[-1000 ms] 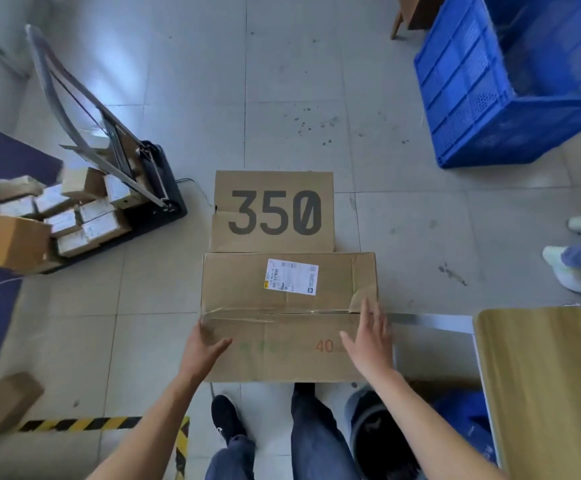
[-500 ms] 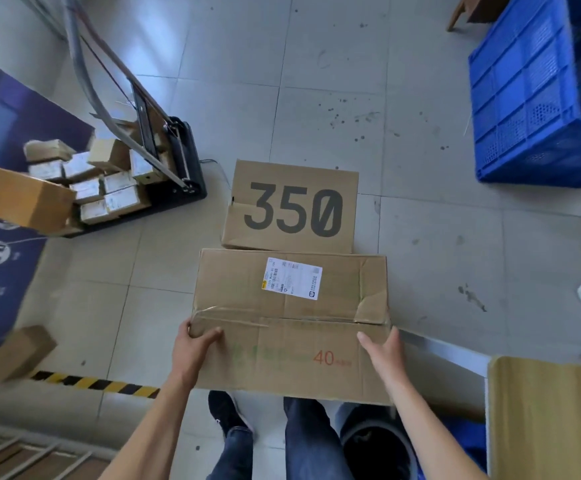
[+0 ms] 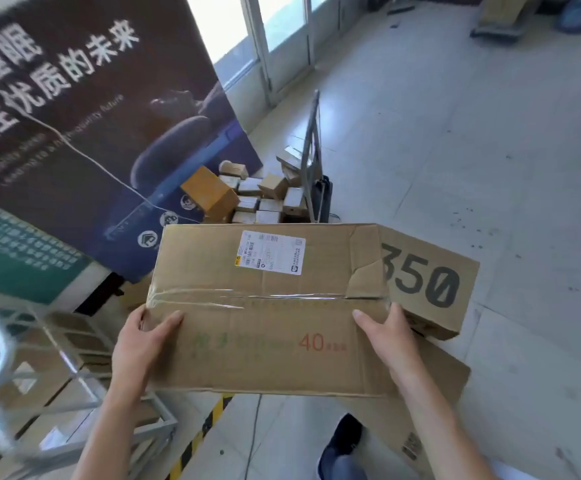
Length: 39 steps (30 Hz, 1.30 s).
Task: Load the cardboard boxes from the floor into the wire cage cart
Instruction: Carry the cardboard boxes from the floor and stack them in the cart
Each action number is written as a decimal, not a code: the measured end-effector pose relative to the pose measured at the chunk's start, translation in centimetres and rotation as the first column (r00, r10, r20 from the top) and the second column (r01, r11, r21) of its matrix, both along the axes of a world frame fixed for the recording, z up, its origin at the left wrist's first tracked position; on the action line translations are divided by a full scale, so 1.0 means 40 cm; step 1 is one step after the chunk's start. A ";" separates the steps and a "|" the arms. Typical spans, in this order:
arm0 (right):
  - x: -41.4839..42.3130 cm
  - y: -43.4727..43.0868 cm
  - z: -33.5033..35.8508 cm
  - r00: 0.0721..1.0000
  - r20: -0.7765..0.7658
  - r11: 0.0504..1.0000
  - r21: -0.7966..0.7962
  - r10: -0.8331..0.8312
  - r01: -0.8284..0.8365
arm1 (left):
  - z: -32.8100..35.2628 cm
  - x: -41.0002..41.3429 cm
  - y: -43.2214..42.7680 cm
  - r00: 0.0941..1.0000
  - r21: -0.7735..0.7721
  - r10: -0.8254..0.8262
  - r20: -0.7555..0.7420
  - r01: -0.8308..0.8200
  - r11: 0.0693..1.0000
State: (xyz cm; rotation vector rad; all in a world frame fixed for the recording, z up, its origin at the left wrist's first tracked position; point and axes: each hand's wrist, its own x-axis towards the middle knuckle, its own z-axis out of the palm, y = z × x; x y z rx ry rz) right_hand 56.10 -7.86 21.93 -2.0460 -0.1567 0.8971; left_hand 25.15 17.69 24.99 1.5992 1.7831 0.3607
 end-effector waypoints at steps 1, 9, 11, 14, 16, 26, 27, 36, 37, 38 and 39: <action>-0.032 0.043 0.044 0.999 0.023 0.999 0.023 0.046 -0.046 | 0.043 -0.065 0.005 0.999 0.024 0.044 0.008 -0.044 0.999; -0.432 0.315 0.292 0.919 0.125 0.912 0.130 0.374 -0.389 | 0.258 -0.670 -0.060 0.916 0.170 0.340 0.214 -0.377 0.910; -0.550 0.366 0.311 0.887 0.118 0.875 0.152 0.446 -0.460 | 0.271 -0.806 -0.092 0.878 0.177 0.397 0.266 -0.449 0.876; -0.730 0.445 0.328 0.823 0.124 0.813 0.133 0.554 -0.567 | 0.279 -0.999 -0.138 0.820 0.171 0.475 0.320 -0.543 0.822; -0.848 0.493 0.339 0.778 0.117 0.769 0.119 0.618 -0.629 | 0.284 -1.117 -0.171 0.785 0.163 0.527 0.327 -0.596 0.787; -1.405 0.771 0.355 0.508 0.213 0.504 0.079 0.834 -0.860 | 0.292 -1.602 -0.251 0.591 0.182 0.764 0.257 -0.806 0.563; -1.460 0.803 0.353 0.485 0.215 0.478 0.088 0.847 -0.874 | 0.291 -1.648 -0.245 0.571 0.186 0.783 0.249 -0.821 0.540; -1.942 1.062 0.313 0.309 0.157 0.285 0.157 0.938 -0.945 | 0.319 -2.029 -0.146 0.383 0.280 0.902 0.197 -0.904 0.323; -1.986 1.080 0.309 0.293 0.149 0.271 0.151 0.945 -0.951 | 0.320 -2.068 -0.143 0.366 0.283 0.913 0.182 -0.908 0.308; -2.028 1.094 0.305 0.275 0.145 0.255 0.142 0.950 -0.956 | 0.319 -2.098 -0.143 0.354 0.275 0.921 0.163 -0.913 0.303; -2.067 1.107 0.301 0.261 0.140 0.242 0.138 0.955 -0.960 | 0.315 -2.124 -0.144 0.345 0.262 0.925 0.158 -0.918 0.297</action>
